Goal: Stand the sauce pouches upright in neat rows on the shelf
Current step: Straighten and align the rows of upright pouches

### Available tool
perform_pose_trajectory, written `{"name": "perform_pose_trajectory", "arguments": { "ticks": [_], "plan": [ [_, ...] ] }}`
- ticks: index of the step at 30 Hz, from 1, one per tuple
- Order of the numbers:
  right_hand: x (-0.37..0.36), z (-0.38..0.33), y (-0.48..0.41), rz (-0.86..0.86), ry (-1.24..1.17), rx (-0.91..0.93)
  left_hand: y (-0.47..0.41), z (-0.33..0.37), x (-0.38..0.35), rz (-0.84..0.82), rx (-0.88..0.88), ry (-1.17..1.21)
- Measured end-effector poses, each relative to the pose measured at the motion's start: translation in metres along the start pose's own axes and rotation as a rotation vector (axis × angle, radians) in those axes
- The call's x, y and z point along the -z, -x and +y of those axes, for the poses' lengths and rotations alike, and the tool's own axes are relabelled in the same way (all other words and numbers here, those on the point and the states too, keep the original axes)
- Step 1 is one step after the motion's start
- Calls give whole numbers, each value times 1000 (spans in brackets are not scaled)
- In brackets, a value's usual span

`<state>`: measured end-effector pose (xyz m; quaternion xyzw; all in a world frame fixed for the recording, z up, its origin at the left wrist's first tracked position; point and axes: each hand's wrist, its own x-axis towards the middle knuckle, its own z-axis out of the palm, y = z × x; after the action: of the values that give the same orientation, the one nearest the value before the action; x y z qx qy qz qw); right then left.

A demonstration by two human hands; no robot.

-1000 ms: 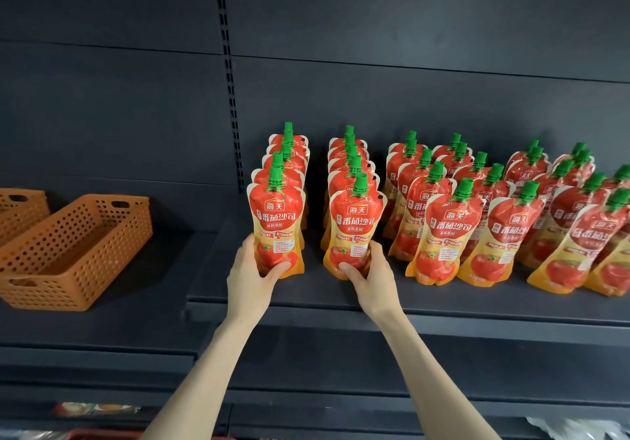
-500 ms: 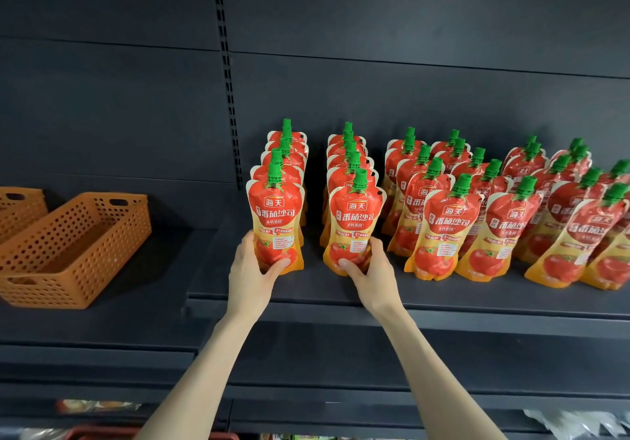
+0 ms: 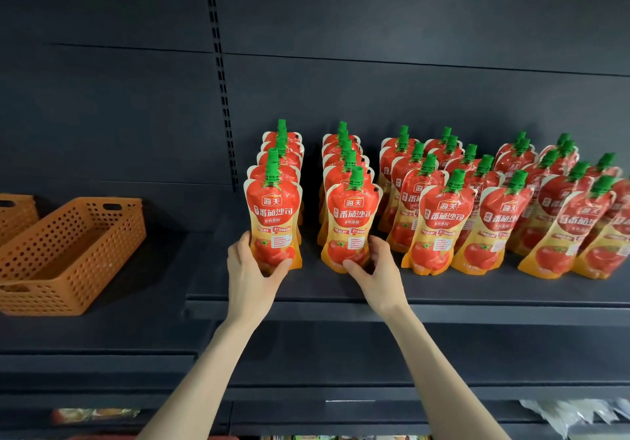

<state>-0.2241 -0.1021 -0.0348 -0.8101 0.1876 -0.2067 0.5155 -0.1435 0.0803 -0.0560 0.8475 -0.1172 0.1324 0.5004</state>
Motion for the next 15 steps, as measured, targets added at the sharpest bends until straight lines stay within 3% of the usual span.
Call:
{"name": "perform_pose_trajectory", "arguments": {
  "ticks": [7, 15],
  "plan": [
    [36, 3, 29, 137, 24, 59, 55, 18, -8, 189, -111, 1],
    [126, -12, 40, 165, 72, 209, 85, 106, -36, 62, -277, 179]
  ]
}}
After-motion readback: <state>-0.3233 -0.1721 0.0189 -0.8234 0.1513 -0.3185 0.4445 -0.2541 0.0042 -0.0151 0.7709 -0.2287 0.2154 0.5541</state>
